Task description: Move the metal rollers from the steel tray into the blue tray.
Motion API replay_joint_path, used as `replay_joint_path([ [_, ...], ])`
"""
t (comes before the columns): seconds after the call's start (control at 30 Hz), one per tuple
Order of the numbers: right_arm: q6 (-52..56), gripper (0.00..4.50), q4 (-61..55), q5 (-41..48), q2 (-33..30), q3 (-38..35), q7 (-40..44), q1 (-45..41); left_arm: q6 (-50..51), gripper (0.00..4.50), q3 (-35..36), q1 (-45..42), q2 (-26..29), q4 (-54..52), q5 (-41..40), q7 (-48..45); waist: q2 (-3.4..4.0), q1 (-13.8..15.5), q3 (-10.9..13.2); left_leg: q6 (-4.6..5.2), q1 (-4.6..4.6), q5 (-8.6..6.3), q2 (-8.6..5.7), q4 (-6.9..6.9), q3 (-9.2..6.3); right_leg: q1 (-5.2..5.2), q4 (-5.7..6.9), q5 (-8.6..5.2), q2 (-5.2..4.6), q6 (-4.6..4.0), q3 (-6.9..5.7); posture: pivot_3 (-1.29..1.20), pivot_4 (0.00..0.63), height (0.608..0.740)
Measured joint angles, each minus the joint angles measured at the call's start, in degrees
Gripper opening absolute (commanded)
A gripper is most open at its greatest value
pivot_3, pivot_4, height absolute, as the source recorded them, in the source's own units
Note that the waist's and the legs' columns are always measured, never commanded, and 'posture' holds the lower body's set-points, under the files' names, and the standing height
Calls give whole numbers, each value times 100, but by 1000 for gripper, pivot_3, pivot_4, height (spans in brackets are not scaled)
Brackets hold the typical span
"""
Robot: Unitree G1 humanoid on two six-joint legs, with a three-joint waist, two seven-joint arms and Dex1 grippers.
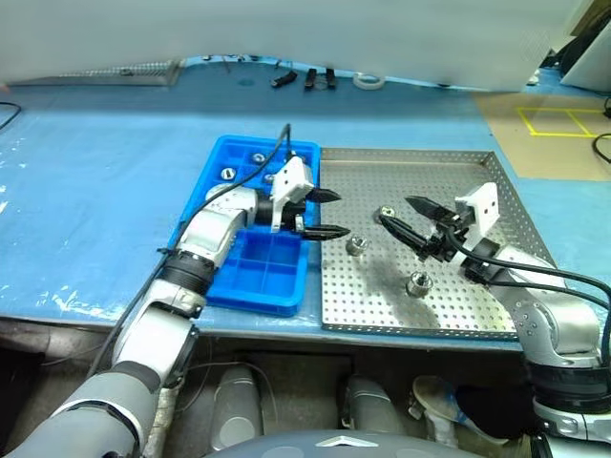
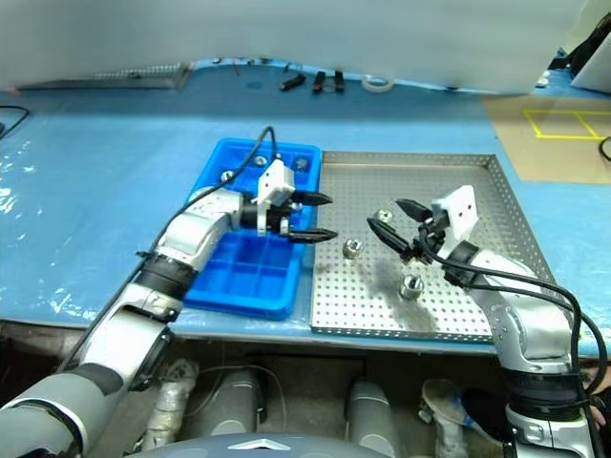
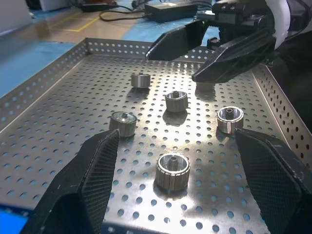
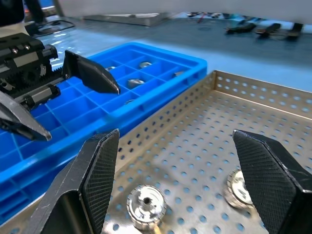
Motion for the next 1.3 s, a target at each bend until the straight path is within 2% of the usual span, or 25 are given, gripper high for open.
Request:
replay_joint_path([
  [0.37,66,3911,-1063,57,439,-353,-795,1257,-918,3965,-540,-1106,-802,2105,1120,116,1,-215,-1,28,0,-17,-7,1,18,7,-37,7,-1,12,1,-460,150,740],
  [0.57,57,3911,-1405,52,601,-367,-1136,1540,-1058,3965,-630,-1374,-970,2887,1623,441,1,-335,-1,40,5,-25,-11,3,34,9,-47,9,-2,16,5,-492,150,740],
  [0.83,18,3911,-1519,37,697,-364,-1358,1671,-1201,3965,-877,-1518,-1047,3355,2230,478,1,-398,-1,47,8,-29,-13,2,39,13,-50,9,-5,16,6,-501,150,740],
  [1.07,-26,3911,-1507,16,696,-363,-1413,1667,-1227,3965,-896,-1519,-1043,3436,2439,260,1,-474,-1,48,14,-30,-12,2,41,16,-51,9,-5,15,8,-493,150,740],
  [1.17,-41,3962,-1489,-25,696,-359,-1412,1648,-1231,3365,-896,-1520,-1043,3436,2507,256,1,-478,-1,49,16,-31,-10,2,42,16,-51,9,-5,15,9,-489,150,740],
  [1.27,-70,3962,-1469,-72,696,-355,-1412,1610,-1234,2392,-890,-1520,-1041,3441,2542,319,1,-479,-1,49,19,-31,-9,2,43,19,-51,9,-5,15,10,-489,150,740],
  [1.3,-73,3962,-1453,-83,696,-349,-1411,1595,-1224,2392,-890,-1524,-1041,3449,2557,356,1,-479,-1,49,23,-31,-9,2,43,22,-51,9,-5,15,10,-479,150,740],
])
